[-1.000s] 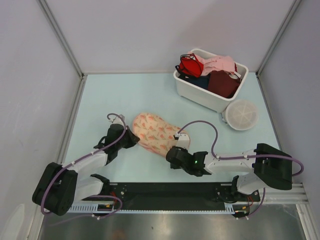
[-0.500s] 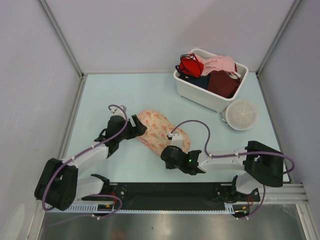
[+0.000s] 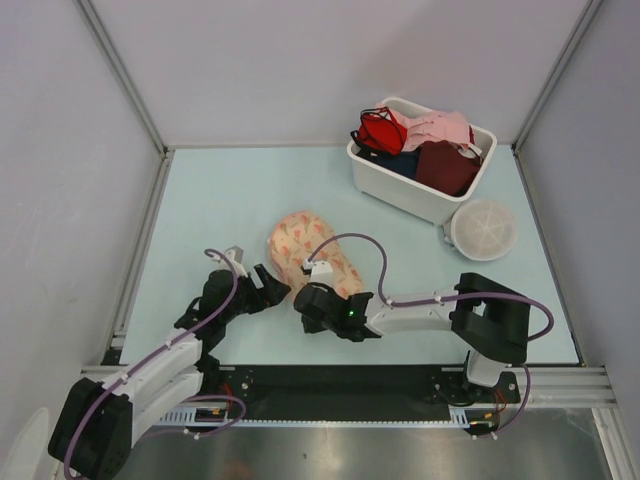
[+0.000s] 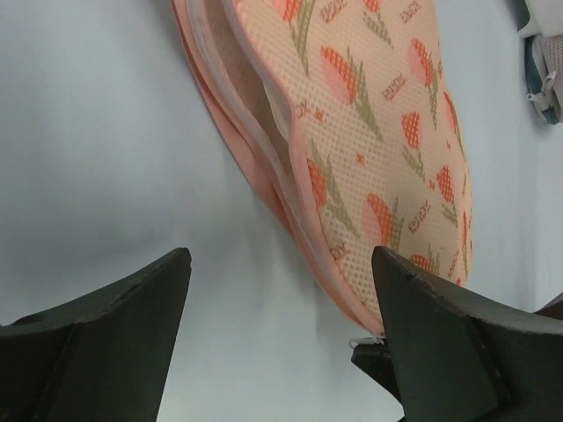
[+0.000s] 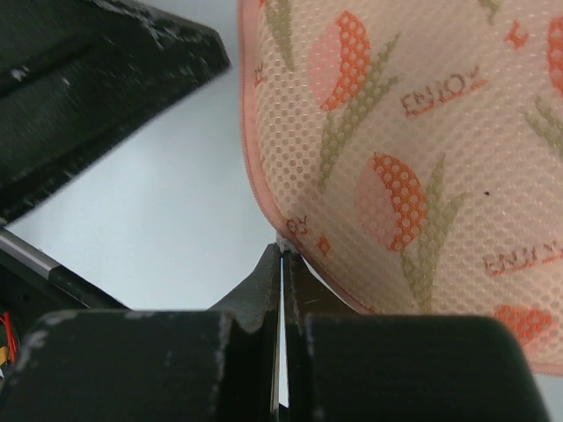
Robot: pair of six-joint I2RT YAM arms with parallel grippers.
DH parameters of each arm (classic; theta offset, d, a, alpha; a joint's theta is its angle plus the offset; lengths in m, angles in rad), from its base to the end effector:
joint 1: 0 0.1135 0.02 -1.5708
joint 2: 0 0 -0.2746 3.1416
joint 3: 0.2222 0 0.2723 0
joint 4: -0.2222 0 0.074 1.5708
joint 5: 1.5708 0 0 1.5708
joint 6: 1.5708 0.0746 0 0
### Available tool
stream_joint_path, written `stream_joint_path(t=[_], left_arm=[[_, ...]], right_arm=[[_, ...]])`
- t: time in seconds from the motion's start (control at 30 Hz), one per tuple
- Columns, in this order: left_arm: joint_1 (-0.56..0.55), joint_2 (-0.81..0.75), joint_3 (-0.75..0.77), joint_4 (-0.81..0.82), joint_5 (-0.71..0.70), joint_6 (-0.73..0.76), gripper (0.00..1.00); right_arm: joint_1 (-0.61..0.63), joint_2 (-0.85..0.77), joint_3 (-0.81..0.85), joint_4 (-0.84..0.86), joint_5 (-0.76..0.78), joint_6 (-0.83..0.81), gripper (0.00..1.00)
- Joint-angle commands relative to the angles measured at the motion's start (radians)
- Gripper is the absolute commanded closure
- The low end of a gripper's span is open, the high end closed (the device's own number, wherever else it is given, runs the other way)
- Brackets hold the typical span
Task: Unzip the laundry bag and remove the bra
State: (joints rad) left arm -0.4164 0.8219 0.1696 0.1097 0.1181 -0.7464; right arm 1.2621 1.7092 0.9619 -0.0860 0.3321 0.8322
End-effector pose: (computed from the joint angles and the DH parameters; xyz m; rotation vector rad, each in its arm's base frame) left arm 0.1861 -0.0919 0.1246 -0.2912 2.1995 -0.7973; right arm 0.1419 0.3648 0.1420 -0.3643 2.4060 0.6091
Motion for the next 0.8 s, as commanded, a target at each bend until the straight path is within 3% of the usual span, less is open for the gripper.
stream_joint_path(t=[0.0,0.4,0.5,0.53,0.63,0.73,0.77], left_arm=[[-0.013,-0.027,-0.012,0.057,0.031,-0.061,0.13],[-0.093,0.181,-0.018,0.231,0.049,-0.111,0.34],[-0.105,0.212,-0.009,0.26,0.054,-0.117,0.5],[-0.108,0.217,-0.004,0.263,0.052,-0.12,0.63],[-0.11,0.217,0.007,0.266,0.043,-0.12,0.86],[-0.108,0.212,0.025,0.254,0.035,-0.119,1.0],[-0.108,0.21,0.03,0.245,0.028,-0.117,1.0]], right_arm=[[0.01,0.036,0.058,0.04,-0.021,-0.031,1.0],[0.016,0.032,0.058,0.052,-0.025,-0.035,1.0],[0.016,0.03,0.06,0.052,-0.024,-0.035,1.0],[0.016,0.03,0.061,0.052,-0.024,-0.036,1.0],[0.016,0.032,0.061,0.045,-0.022,-0.033,1.0],[0.016,0.029,0.06,0.04,-0.019,-0.03,1.0],[0.016,0.027,0.058,0.038,-0.018,-0.028,1.0]])
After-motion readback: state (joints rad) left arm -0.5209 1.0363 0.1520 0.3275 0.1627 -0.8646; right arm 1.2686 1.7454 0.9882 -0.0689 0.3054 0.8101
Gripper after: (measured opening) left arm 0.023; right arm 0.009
